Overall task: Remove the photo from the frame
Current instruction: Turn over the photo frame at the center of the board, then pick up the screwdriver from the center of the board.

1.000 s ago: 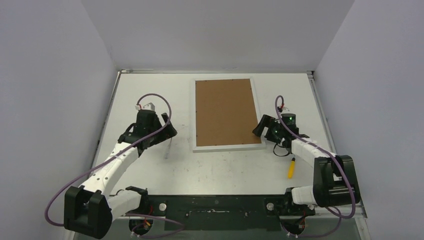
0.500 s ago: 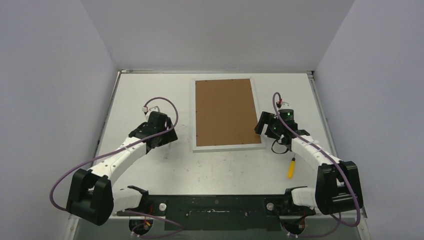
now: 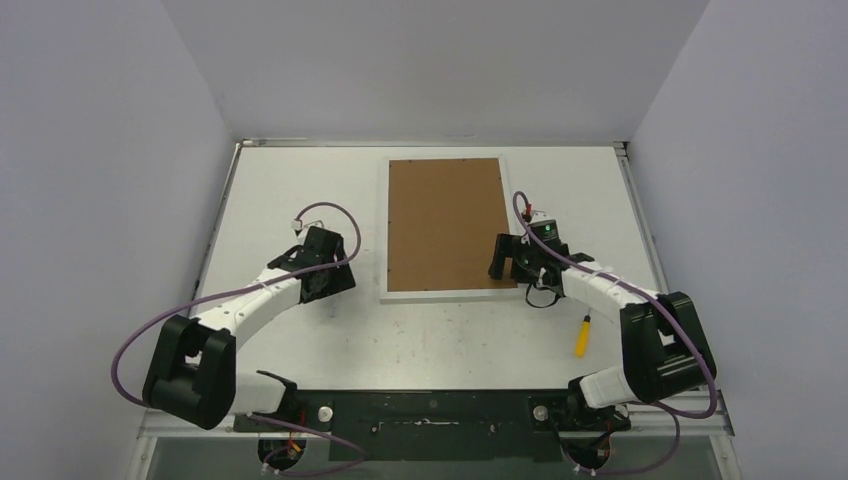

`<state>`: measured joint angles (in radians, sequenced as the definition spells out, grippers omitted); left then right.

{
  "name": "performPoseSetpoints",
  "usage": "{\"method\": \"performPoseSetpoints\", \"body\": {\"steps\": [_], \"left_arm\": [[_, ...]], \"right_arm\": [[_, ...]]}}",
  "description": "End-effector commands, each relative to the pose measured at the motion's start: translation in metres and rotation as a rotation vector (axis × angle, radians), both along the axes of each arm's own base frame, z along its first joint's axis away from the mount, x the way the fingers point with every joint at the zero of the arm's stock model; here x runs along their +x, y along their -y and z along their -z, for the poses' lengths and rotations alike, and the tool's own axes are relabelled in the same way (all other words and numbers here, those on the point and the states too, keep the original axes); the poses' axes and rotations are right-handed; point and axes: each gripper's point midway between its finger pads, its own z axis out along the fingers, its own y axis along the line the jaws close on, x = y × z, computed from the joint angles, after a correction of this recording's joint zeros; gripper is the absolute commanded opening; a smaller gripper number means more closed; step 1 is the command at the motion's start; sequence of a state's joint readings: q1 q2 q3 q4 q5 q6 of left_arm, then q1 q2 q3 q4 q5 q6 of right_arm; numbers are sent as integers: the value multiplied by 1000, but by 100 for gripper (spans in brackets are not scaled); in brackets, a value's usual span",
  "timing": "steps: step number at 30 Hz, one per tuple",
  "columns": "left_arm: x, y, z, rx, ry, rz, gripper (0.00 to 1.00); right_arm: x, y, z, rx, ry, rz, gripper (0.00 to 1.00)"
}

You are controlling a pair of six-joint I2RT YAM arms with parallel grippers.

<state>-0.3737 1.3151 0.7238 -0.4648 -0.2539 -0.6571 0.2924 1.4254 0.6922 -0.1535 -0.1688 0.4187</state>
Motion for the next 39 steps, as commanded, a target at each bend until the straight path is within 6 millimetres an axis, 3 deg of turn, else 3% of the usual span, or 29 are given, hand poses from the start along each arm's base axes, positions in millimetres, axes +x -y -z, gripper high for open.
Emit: {"method": "performPoseSetpoints", "body": {"steps": [1,7,10,16,19,22,26,29,35,39], "left_arm": [[9,8,3,-12,10,21,65],[6,3,11,46,-49,35,53],[2,3,16,88,-83,46,53],[-7,5,31,121,-170,56,39],[-10,7,35,111,-188,53,25],[-9,9,31,87,-170,42,3],[-4,24,5,-23,-86,40,0],[1,40,-28,-152,16,29,0],[1,101,-105,-669,236,8,0],[-2,125,-153,-991,343,-66,0]], "right_arm": [[18,-15,-30,48,93,-11,94],[17,0,-45,22,152,61,93],[16,4,-56,30,190,80,93],[11,5,-70,59,229,85,93],[8,2,-78,76,239,67,93],[3,-6,-90,110,255,24,93],[-8,-26,-110,206,277,-74,92],[-20,-51,-127,288,305,-164,89],[-43,-106,-153,378,435,-272,88],[-57,-138,-170,416,539,-307,86]]}}
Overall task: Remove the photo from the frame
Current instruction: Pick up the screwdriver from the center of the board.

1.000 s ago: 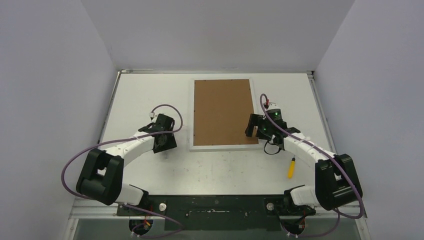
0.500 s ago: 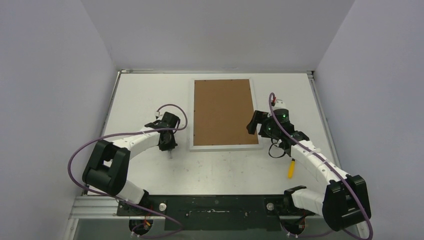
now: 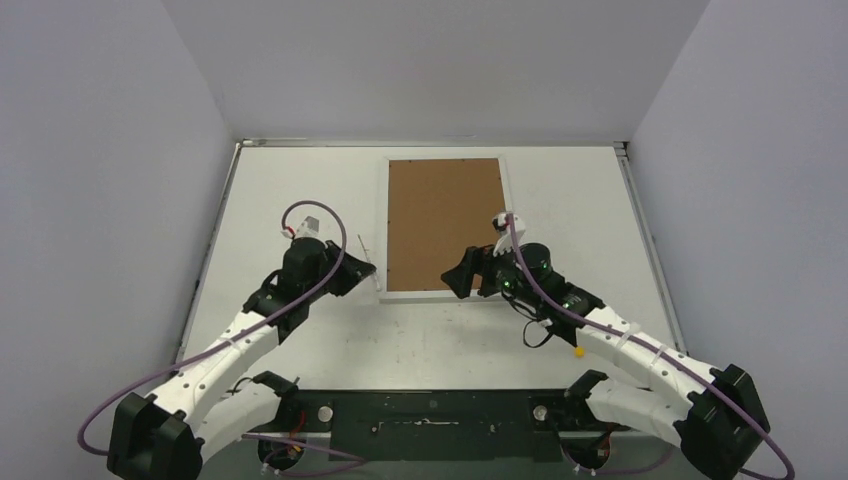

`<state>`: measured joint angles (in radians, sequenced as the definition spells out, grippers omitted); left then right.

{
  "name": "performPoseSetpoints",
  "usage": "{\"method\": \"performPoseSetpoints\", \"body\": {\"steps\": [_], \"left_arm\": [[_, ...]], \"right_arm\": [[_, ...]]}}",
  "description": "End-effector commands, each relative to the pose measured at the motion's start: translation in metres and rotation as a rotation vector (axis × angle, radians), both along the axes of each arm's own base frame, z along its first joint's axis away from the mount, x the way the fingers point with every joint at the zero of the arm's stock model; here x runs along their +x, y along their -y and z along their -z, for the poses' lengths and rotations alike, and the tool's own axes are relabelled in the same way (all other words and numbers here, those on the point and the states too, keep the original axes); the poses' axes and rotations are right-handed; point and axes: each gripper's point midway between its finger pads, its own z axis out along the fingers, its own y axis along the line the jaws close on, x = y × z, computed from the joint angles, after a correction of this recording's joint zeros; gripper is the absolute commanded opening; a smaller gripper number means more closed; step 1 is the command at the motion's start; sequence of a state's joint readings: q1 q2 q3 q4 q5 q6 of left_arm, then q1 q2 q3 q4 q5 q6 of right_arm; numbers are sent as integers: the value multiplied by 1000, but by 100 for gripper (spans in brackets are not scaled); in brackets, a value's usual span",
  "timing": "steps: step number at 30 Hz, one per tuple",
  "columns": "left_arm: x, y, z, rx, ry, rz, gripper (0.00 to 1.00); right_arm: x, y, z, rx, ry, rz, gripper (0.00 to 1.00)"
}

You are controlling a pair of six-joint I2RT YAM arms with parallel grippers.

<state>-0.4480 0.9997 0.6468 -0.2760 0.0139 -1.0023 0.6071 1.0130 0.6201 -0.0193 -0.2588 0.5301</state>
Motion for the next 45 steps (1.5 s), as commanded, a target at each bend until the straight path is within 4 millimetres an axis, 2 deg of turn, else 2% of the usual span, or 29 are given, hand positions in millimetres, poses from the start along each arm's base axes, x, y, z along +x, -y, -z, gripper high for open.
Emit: {"method": "performPoseSetpoints", "body": {"steps": [1,4,8,12,14,21,25,27,35,45], "left_arm": [[0,43,-67,-483,99,-48,0],[-5,51,-83,-646,95,-99,0],[-12,62,-95,-801,57,-142,0],[-18,71,-102,-910,9,-163,0],[-21,75,-100,-927,-9,-177,0],[-23,85,-95,-962,-55,-180,0],[-24,87,-92,-967,-64,-183,0],[-25,86,-93,-970,-61,-186,0],[-27,85,-91,-966,-62,-197,0],[-30,90,-92,-971,-63,-174,0]], "right_arm": [[-3,-36,-45,116,189,7,86],[-17,-64,-54,115,246,-45,86],[-27,-87,-65,105,326,-74,86],[-23,-97,-66,88,348,-67,84],[-23,-101,-68,90,354,-75,76],[-18,-99,-66,90,358,-35,65],[-17,-98,-69,96,363,-26,62],[-18,-96,-71,102,367,-21,56],[-19,-88,-80,124,381,1,52],[-17,-97,-75,109,352,-8,43]]}}
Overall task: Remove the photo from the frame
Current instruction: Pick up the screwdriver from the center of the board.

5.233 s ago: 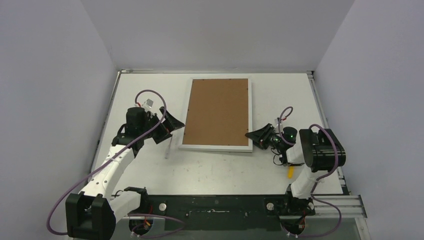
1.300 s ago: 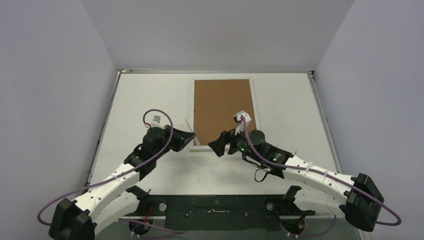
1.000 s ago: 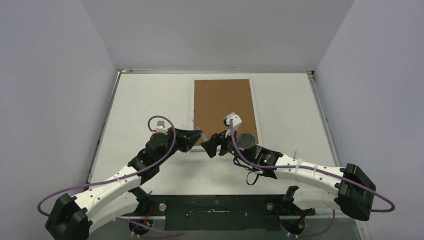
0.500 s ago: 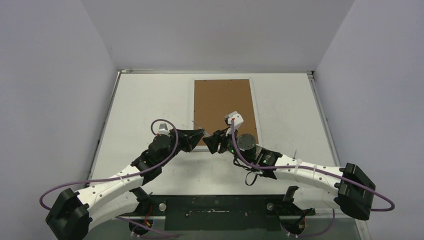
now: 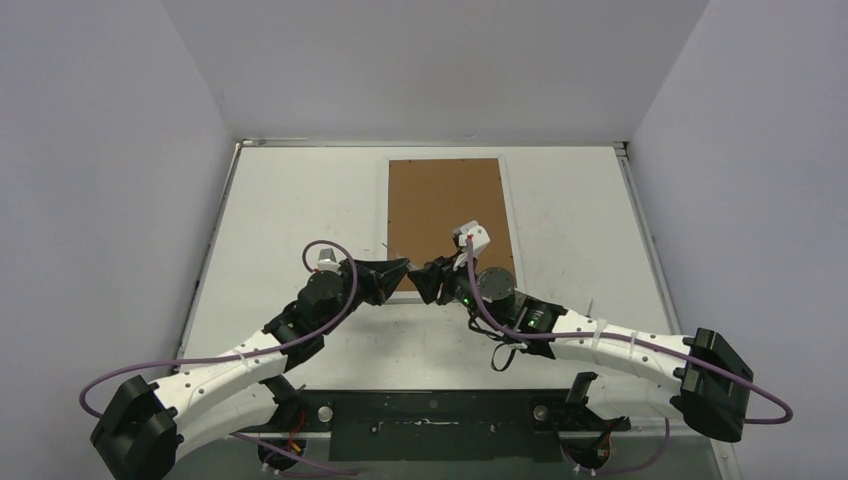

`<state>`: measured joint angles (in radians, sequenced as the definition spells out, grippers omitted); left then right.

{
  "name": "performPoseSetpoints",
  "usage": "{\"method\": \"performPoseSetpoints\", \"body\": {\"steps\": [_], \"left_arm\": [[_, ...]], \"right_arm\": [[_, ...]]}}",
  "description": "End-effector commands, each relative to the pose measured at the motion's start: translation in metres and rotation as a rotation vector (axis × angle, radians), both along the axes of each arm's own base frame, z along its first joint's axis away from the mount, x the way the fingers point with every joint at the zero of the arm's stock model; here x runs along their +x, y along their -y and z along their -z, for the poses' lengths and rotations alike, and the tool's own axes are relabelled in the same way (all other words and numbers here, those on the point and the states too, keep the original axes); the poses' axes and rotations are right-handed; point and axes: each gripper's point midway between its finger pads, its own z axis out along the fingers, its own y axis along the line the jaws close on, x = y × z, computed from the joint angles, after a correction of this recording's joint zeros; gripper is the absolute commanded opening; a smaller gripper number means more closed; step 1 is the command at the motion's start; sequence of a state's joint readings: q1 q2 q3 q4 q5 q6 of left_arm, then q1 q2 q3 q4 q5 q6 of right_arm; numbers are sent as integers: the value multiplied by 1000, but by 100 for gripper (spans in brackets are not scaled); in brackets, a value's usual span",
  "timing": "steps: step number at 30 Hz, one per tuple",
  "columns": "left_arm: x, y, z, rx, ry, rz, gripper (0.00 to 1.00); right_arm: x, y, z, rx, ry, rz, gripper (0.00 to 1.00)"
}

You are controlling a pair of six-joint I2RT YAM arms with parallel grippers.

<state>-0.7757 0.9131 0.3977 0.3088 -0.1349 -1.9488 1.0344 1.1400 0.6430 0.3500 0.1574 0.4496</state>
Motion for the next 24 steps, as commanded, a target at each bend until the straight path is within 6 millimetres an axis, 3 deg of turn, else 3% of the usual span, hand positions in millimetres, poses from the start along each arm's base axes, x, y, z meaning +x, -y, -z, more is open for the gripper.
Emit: {"method": "performPoseSetpoints", "body": {"steps": [1,3,5,9,13,15,18,24], "left_arm": [[-3,4,-18,-52,53,13,0],[-4,6,-17,-49,52,21,0],[-6,9,-15,-47,49,27,0],[-8,12,-12,-56,55,36,3],[-6,2,-10,-24,85,-3,53],[-4,-8,-3,18,87,-32,69],[-3,-25,6,78,90,-62,80],[-2,-60,5,233,264,-1,81]], "right_arm": [[9,-6,-27,59,33,30,42],[9,-7,-28,66,30,31,37],[8,-10,-28,66,28,14,17],[6,-11,-22,44,-9,13,5],[13,17,-16,95,-61,136,5],[16,29,-14,116,-83,164,5],[21,45,-12,123,-124,176,5],[29,79,-1,44,-299,170,5]]}}
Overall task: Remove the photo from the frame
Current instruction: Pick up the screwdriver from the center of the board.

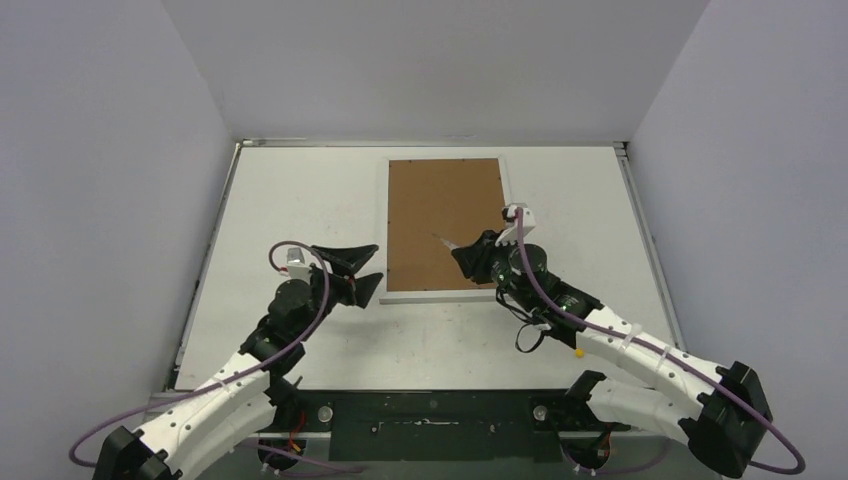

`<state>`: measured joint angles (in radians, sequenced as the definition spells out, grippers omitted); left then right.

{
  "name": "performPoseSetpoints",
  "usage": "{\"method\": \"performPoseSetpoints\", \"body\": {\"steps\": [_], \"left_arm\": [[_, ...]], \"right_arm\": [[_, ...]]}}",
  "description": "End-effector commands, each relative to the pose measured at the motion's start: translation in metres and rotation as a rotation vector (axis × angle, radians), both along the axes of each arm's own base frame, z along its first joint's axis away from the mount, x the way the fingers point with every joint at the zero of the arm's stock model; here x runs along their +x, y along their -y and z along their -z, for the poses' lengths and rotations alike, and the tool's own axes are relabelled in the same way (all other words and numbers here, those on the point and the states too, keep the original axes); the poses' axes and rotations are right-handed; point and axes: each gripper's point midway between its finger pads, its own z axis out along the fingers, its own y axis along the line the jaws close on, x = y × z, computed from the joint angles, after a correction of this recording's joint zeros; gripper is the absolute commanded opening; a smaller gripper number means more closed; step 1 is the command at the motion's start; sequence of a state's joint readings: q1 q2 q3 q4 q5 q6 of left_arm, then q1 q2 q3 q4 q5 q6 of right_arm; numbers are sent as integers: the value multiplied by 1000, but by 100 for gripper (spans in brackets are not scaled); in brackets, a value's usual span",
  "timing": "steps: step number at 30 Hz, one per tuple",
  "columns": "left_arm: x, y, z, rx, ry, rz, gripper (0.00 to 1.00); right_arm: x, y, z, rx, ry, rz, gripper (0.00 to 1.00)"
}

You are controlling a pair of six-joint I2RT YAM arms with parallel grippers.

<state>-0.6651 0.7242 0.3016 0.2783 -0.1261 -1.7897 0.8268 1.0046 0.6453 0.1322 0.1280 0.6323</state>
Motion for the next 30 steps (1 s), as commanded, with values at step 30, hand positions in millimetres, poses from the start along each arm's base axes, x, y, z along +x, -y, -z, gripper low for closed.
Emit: {"method": "performPoseSetpoints", "body": {"steps": [30], "left_arm": [[-39,64,-25,1282,1357,390,77]], "right_arm": [[-26,31,-8,-17,-467,-351,7]]}}
